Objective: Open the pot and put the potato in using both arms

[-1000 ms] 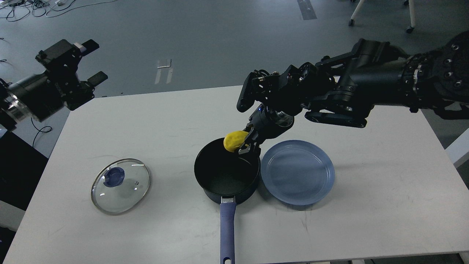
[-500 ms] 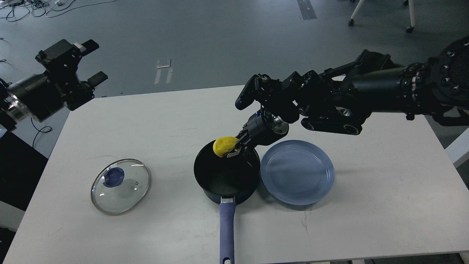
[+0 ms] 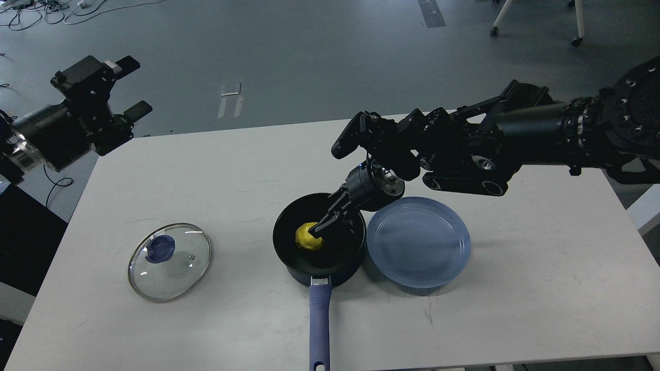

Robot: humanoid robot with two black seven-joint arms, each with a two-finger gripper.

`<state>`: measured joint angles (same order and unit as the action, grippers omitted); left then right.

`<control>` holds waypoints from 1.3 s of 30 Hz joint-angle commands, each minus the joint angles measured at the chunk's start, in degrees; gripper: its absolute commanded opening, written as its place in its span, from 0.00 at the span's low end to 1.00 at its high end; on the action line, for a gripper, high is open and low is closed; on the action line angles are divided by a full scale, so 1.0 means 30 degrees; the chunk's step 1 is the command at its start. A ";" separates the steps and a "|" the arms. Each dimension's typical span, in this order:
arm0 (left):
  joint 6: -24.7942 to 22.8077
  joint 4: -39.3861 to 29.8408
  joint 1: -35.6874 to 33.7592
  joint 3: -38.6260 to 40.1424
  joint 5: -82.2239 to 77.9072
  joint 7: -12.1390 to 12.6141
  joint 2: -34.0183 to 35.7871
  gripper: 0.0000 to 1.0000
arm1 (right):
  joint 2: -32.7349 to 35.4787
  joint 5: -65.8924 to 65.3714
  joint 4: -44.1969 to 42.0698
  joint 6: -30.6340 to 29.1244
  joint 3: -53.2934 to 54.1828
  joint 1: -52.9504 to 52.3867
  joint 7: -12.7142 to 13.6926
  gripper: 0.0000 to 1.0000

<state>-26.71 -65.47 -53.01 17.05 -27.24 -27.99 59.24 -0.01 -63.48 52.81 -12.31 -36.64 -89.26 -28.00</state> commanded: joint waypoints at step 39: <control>-0.0429 0.2664 0.2085 -0.0001 0.7675 -0.0004 -0.4103 0.98 | 1.0020 2.1276 -0.0551 -0.3746 1.8659 1.3783 0.0000 0.99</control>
<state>-27.91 -57.47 -47.32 17.00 -5.91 -28.01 47.77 29.05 -0.41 51.39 -20.48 16.62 -51.70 -27.99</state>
